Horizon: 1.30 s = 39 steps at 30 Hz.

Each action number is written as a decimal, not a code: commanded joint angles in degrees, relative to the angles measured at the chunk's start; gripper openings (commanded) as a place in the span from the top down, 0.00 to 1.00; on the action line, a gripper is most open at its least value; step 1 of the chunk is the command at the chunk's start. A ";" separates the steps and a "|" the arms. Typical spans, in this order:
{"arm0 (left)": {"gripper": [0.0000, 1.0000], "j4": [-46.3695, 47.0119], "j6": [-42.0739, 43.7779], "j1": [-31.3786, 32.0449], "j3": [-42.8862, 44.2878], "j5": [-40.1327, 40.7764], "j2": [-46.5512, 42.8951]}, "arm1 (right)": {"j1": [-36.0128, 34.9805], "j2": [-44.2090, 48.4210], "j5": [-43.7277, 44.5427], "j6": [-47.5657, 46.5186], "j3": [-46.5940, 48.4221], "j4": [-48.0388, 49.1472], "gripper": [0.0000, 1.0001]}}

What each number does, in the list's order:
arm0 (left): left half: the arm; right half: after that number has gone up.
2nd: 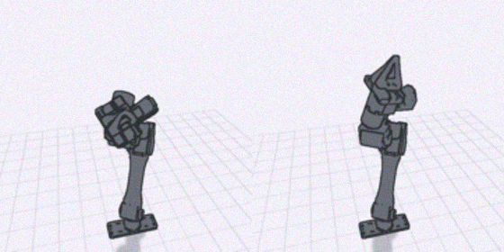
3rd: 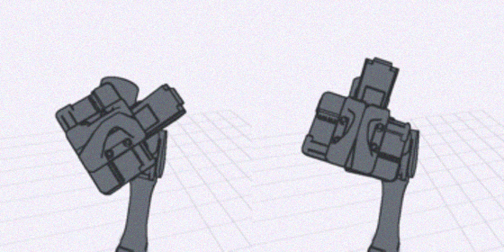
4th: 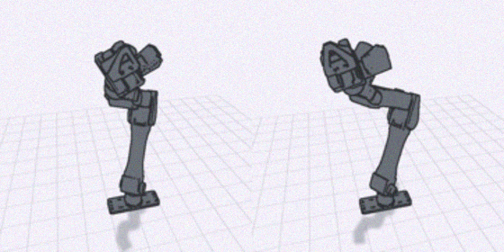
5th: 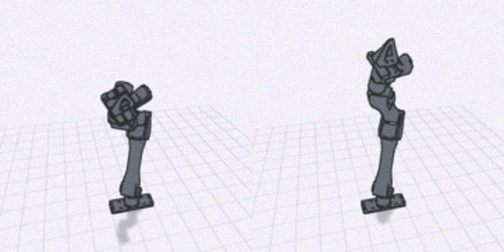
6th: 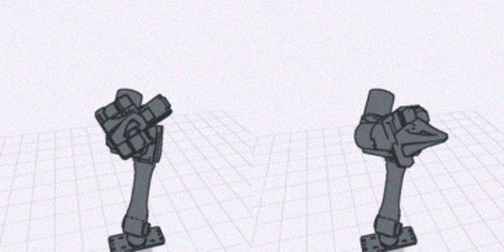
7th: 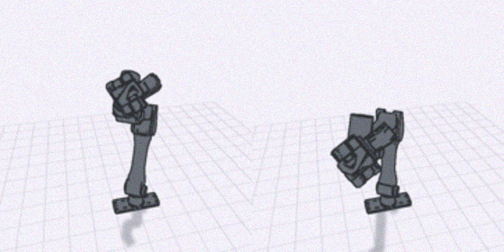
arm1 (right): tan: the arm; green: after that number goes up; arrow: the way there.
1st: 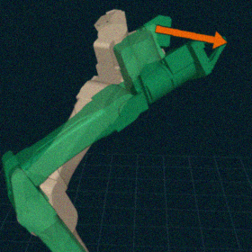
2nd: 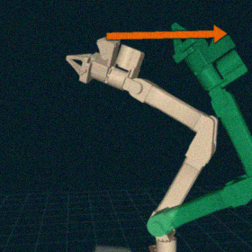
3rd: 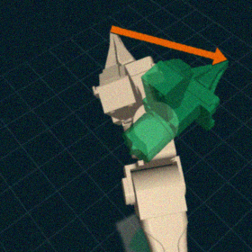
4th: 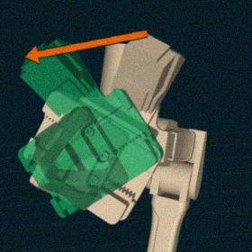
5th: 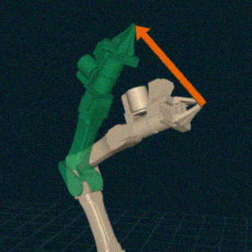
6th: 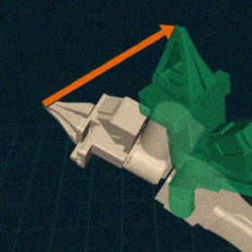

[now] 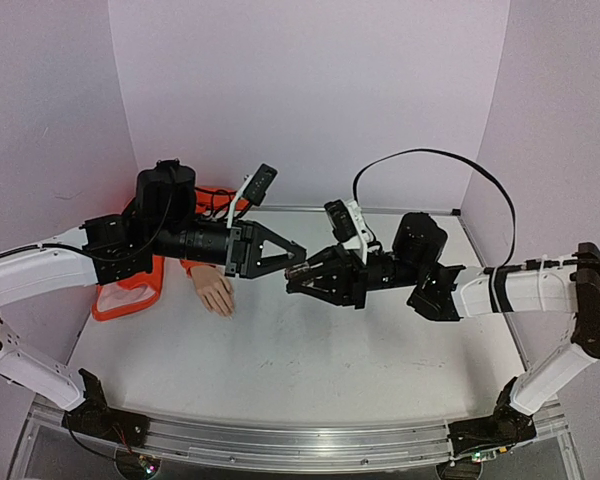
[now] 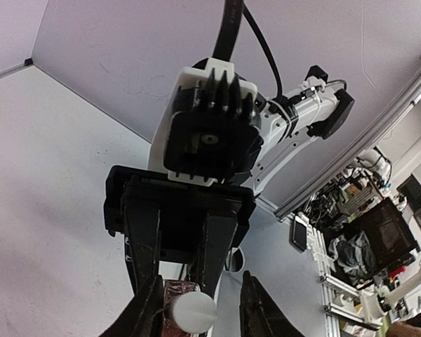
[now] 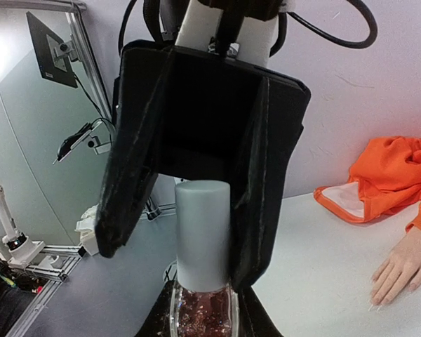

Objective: Paint the nails

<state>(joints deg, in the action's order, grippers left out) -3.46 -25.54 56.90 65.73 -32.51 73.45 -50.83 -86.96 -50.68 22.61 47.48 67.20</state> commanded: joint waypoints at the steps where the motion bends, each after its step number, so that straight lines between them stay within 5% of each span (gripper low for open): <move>1: 0.71 3.21 -0.04 0.22 1.20 0.99 0.44 | -0.05 0.19 -2.18 1.54 3.06 6.91 1.00; 5: 0.85 3.21 0.29 0.22 1.55 2.13 1.45 | 0.00 1.43 1.66 -0.89 1.79 6.02 1.00; 7: 0.89 2.76 0.59 0.22 1.34 4.04 1.43 | -0.06 2.99 12.17 -6.45 1.52 -0.35 1.00; 8: 0.90 2.27 0.70 0.22 1.26 5.42 1.45 | -0.54 3.85 21.19 -9.49 1.89 -5.41 1.00; 12: 1.00 -2.06 0.71 0.14 2.32 12.54 2.28 | -12.27 4.70 87.79 -18.17 4.43 -18.77 1.00; 14: 1.00 -4.32 0.52 0.14 3.13 15.18 3.31 | -13.94 4.39 96.55 -21.24 5.03 -17.34 1.00; 24: 0.97 -6.02 0.36 0.05 5.63 14.88 5.66 | -12.68 4.71 64.14 -26.87 3.90 -11.51 1.00; 32: 0.39 -5.87 2.51 0.05 4.82 9.50 2.97 | -2.94 12.04 25.03 -19.50 -1.45 -10.78 1.00; 39: 0.24 -3.16 2.24 0.29 2.50 5.41 -0.05 | -0.06 11.75 4.17 -13.78 -1.81 -7.90 1.00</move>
<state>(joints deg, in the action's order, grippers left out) -9.34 -23.73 56.86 68.71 -22.46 76.69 -51.00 -76.01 -29.45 3.95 45.04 51.77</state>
